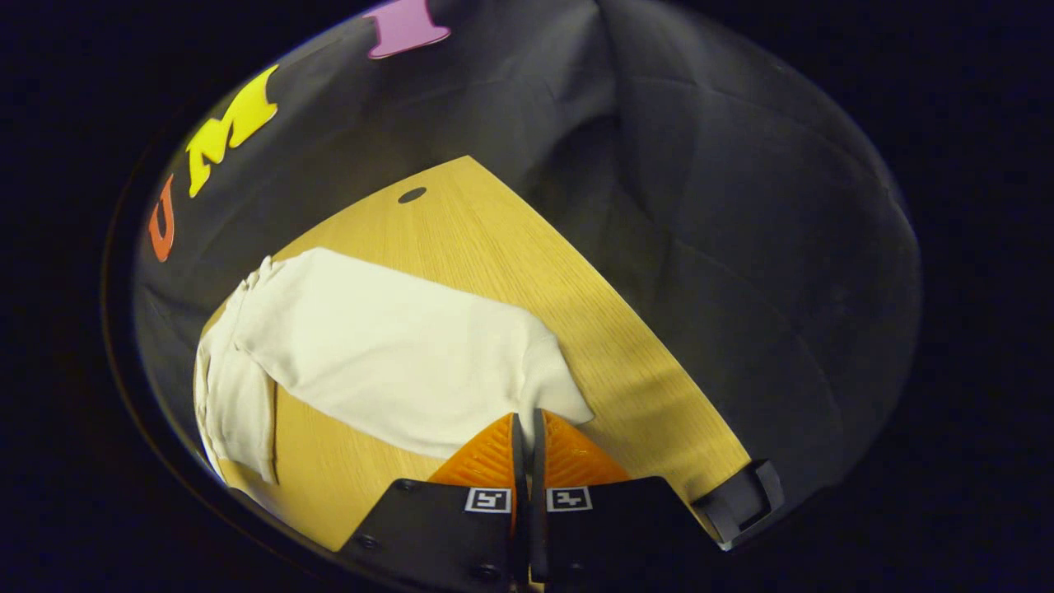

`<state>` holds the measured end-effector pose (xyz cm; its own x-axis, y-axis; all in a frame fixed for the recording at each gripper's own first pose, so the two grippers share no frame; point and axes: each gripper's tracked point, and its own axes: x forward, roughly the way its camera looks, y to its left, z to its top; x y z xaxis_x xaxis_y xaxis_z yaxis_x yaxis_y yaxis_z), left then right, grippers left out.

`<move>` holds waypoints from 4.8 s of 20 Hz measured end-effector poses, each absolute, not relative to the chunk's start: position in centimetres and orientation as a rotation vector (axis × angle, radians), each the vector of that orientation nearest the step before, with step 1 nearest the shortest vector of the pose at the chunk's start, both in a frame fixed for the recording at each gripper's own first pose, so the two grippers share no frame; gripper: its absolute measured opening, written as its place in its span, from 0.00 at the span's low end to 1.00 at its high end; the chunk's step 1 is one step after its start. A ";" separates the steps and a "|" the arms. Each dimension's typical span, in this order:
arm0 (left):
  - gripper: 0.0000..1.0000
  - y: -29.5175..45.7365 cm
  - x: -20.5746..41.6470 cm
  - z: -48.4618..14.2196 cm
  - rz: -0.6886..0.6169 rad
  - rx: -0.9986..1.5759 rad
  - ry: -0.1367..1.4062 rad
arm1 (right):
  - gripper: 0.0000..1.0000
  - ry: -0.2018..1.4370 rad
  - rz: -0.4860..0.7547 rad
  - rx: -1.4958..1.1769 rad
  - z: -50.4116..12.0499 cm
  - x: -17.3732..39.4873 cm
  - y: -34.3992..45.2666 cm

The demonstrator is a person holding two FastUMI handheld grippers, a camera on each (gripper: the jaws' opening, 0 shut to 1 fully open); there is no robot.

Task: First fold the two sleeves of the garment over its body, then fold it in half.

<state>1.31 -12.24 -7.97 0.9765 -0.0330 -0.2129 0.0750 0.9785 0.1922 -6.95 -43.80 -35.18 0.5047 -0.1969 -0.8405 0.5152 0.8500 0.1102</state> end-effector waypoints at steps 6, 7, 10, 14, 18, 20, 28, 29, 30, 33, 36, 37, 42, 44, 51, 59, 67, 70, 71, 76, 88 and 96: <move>1.00 -11.2 1.2 -7.1 -0.068 0.205 0.181 | 0.00 0.845 -0.458 0.347 -30.8 -5.9 -43.2; 1.00 -10.9 1.0 -7.3 -0.066 0.200 0.183 | 0.01 0.826 -0.458 0.349 -29.8 -5.7 -43.2; 1.00 -9.9 0.8 -7.6 -0.060 0.173 0.193 | 0.00 0.778 -0.442 0.335 -26.7 -5.0 -42.9; 1.00 -8.0 0.2 -7.8 -0.036 0.143 0.193 | 0.01 0.699 -0.390 0.308 -20.8 -1.7 -40.9; 1.00 -5.2 -0.3 -7.7 0.005 0.109 0.187 | 0.01 0.623 -0.309 0.251 -14.9 3.4 -37.6; 1.00 -3.5 -0.7 -7.8 0.032 0.092 0.183 | 0.01 0.584 -0.258 0.208 -11.6 6.3 -35.4; 1.00 3.6 -2.6 -6.3 0.140 0.029 0.149 | 0.01 0.523 0.010 0.037 -5.6 16.2 -20.1; 1.00 4.3 -2.9 -5.9 0.150 0.016 0.140 | 0.01 0.525 0.051 0.020 -5.7 16.9 -17.6; 1.00 5.4 -3.1 -5.6 0.163 0.011 0.138 | 0.01 0.528 0.092 0.015 -5.8 17.6 -14.9; 1.00 9.0 -4.5 -5.2 0.213 0.012 0.127 | 0.01 0.539 0.229 -0.037 -8.3 19.4 -5.3; 1.00 12.2 -6.0 -6.1 0.259 -0.009 0.148 | 0.01 0.564 0.364 -0.089 -13.5 20.5 4.5; 1.00 13.5 -6.7 -6.3 0.283 -0.009 0.152 | 0.00 0.573 0.405 -0.113 -15.6 20.7 7.5; 1.00 18.1 -8.9 -7.0 0.378 0.017 0.178 | 0.01 0.668 0.518 -0.206 -25.0 20.9 18.7; 1.00 19.1 -9.5 -7.2 0.382 0.019 0.179 | 0.01 0.678 0.519 -0.211 -26.9 21.3 21.5; 1.00 17.8 -8.9 -9.1 0.267 -0.001 0.216 | 0.01 0.754 0.447 -0.198 -34.0 22.1 25.2; 1.00 18.8 -8.5 -11.0 0.252 -0.018 0.248 | 0.33 0.695 0.512 -0.090 -32.0 21.2 28.7; 1.00 20.4 -8.8 -11.6 0.264 0.103 0.224 | 0.94 0.521 0.549 -0.099 -24.5 16.1 25.1; 1.00 21.1 -9.5 -13.1 0.277 0.134 0.243 | 0.97 0.474 0.564 -0.096 -21.4 12.6 22.5; 1.00 21.4 -10.0 -13.9 0.285 0.145 0.257 | 0.97 0.466 0.562 -0.085 -20.6 11.3 21.4; 1.00 24.8 -13.0 -18.4 0.313 0.197 0.358 | 0.96 0.520 0.567 -0.068 -18.8 6.0 16.7; 0.99 34.0 -17.4 -30.5 0.326 0.192 0.617 | 0.96 0.563 0.629 -0.169 -18.3 -0.5 14.0; 0.96 33.9 -16.5 -33.0 0.229 0.032 0.648 | 0.96 0.569 0.608 -0.163 -17.3 -2.4 13.5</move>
<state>-16.51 33.89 -33.04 0.7731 0.2214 -0.5944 -0.2012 0.9743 0.1012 -2.44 13.54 -17.31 0.6735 0.4943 -0.5495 -0.5815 0.8133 0.0189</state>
